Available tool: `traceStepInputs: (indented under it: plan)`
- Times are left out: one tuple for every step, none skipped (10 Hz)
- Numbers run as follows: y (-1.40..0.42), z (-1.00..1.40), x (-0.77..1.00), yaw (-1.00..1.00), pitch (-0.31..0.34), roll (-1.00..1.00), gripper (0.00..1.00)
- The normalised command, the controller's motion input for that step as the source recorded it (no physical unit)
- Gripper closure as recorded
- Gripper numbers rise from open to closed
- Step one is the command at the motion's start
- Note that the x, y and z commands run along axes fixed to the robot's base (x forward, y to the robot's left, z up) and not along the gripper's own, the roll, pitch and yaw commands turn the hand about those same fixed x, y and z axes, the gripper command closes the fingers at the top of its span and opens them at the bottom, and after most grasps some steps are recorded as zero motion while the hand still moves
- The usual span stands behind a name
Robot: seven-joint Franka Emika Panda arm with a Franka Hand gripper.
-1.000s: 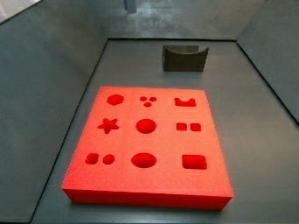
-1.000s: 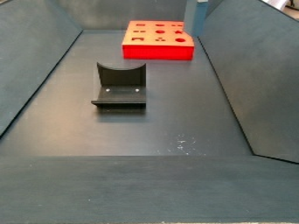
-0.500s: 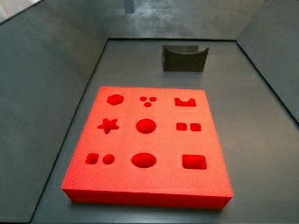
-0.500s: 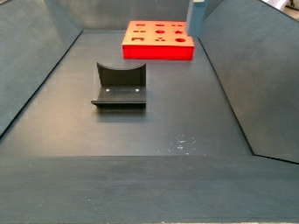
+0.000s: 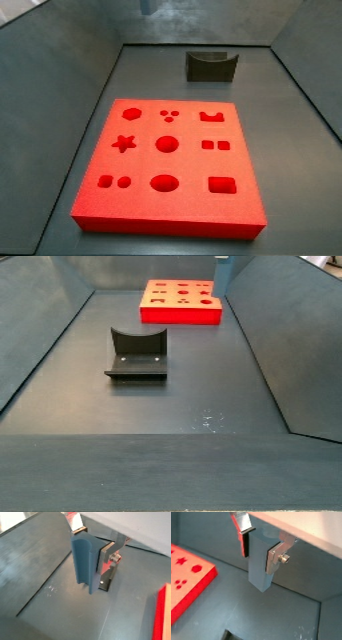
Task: Pick up the arch object. Move up. Place the arch object on the fixture. Regrasp the arch object. Rotate the arch object. Move to above the board. Insert the arch object.
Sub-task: Rotate the arch object.
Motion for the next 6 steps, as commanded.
traceStepInputs:
  plan:
    - [0.02,0.02,-0.02,-1.0,0.031,-0.07,1.0]
    - [0.02,0.02,-0.02,-1.0,0.037,-0.08,1.0]
    - [0.02,0.02,-0.02,-1.0,0.045,-0.1,1.0]
    - [0.02,0.02,-0.02,-1.0,0.054,-0.12,1.0]
    - [0.0,0.0,0.0,-1.0,0.018,-0.04,1.0]
    - [0.0,0.0,0.0,-1.0,0.019,-0.04,1.0]
